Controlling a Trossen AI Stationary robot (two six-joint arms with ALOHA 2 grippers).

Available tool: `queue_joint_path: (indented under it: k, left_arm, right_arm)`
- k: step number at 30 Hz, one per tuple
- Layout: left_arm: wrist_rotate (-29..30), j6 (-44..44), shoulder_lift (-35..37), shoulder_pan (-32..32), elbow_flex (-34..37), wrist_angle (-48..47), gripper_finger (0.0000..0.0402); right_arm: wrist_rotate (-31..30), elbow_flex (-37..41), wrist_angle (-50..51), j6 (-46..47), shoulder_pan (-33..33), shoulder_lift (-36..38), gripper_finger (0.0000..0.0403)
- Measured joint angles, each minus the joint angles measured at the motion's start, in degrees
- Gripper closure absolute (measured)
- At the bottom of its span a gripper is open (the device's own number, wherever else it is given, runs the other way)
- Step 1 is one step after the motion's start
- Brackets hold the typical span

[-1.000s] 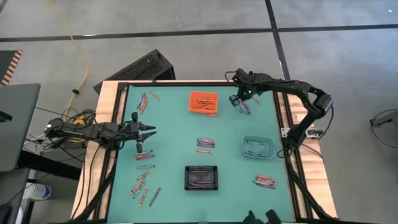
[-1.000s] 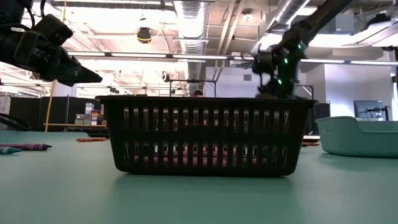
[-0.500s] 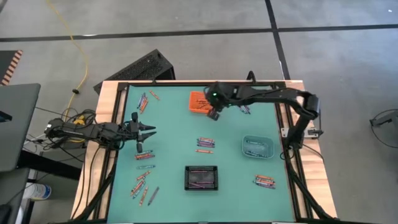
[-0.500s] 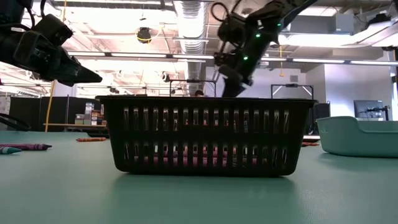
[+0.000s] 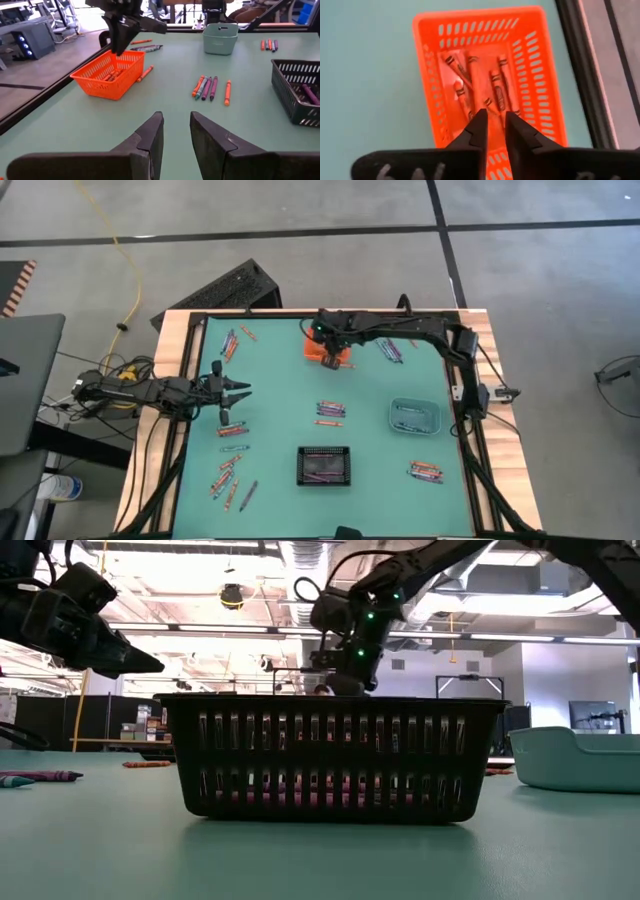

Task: Sort crayons
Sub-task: Put the orange crayon into the orange bin, then put the blue crayon into the blue bin

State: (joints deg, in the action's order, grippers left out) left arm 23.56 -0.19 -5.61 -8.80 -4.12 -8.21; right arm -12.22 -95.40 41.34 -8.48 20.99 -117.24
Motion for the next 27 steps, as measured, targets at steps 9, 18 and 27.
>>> queue_joint_path:
  k: [9,18,27]
  left_arm:
    - [-0.3,0.0,0.0,0.0,0.0,0.0,0.0316]
    - [-0.3,0.0,0.0,0.0,0.0,0.0,0.0316]
    - [-0.3,0.0,0.0,0.0,0.0,0.0,0.0316]
  right_arm:
    - [-0.5,-7.2,8.7,5.5,-1.1,2.1,0.0326]
    - [1.2,-8.0,12.8,15.9,-9.0,6.6,0.0326]
    - [12.9,-8.0,34.2,26.6,-25.4,6.5,0.0326]
